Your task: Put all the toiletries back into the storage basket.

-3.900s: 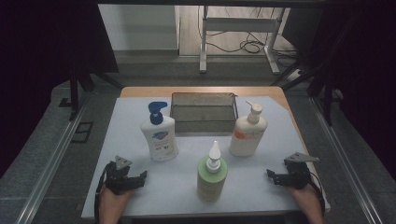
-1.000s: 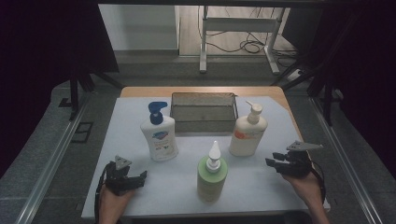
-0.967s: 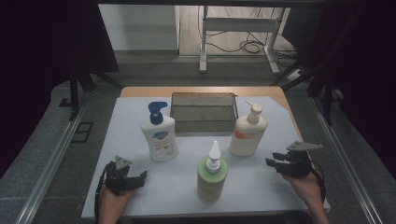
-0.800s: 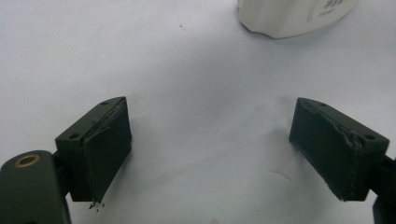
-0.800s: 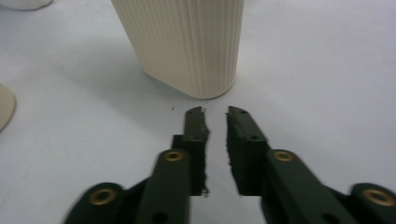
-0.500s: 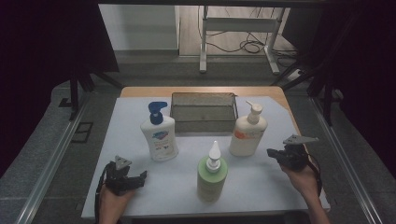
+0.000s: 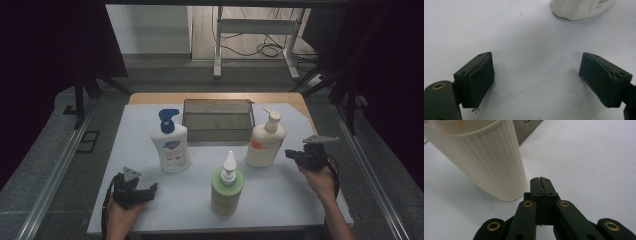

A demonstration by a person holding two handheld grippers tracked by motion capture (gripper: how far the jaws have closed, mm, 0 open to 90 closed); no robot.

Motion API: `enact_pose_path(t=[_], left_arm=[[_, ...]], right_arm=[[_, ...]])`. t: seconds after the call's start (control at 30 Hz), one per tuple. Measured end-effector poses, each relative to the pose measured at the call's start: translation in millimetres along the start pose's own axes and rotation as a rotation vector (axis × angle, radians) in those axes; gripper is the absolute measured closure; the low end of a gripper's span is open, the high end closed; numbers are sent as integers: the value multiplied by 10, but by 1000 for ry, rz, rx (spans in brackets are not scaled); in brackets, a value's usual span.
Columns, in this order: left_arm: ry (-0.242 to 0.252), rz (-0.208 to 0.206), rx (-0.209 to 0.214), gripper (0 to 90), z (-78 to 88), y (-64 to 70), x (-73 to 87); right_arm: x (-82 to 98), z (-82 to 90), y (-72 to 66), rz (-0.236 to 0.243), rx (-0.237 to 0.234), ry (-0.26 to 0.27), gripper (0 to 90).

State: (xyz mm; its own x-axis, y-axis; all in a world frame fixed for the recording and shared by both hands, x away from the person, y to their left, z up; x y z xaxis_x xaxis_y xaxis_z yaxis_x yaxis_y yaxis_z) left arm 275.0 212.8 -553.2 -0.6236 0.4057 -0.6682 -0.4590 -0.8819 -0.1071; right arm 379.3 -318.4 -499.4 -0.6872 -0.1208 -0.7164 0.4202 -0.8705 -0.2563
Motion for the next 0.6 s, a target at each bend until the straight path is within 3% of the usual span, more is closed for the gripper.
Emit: enact_pose_path(t=[0.33, 0.6], left_arm=[[0, 0, 0, 126, 0, 0, 0], [0, 1, 0, 125, 0, 0, 0]], right_arm=[[-133, -160, -39, 33, -5, 14, 894], [-124, -307, -63, 48, -29, 1, 892]])
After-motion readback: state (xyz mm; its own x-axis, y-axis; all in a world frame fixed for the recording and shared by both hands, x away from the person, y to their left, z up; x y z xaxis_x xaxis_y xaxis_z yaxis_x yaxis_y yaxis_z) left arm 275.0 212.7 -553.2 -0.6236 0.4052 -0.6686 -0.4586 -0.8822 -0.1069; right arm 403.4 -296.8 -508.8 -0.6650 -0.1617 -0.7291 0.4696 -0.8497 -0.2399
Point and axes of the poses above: each handheld gripper's, and its own axes: z roughly backward along the jaws, x roughly out of its underside, y roughly to its right, the point moved 4 cm from there along -z, roughly forward along the jaws, and after that the axes turned 11 degrees about -z, right-handed, at the moved point
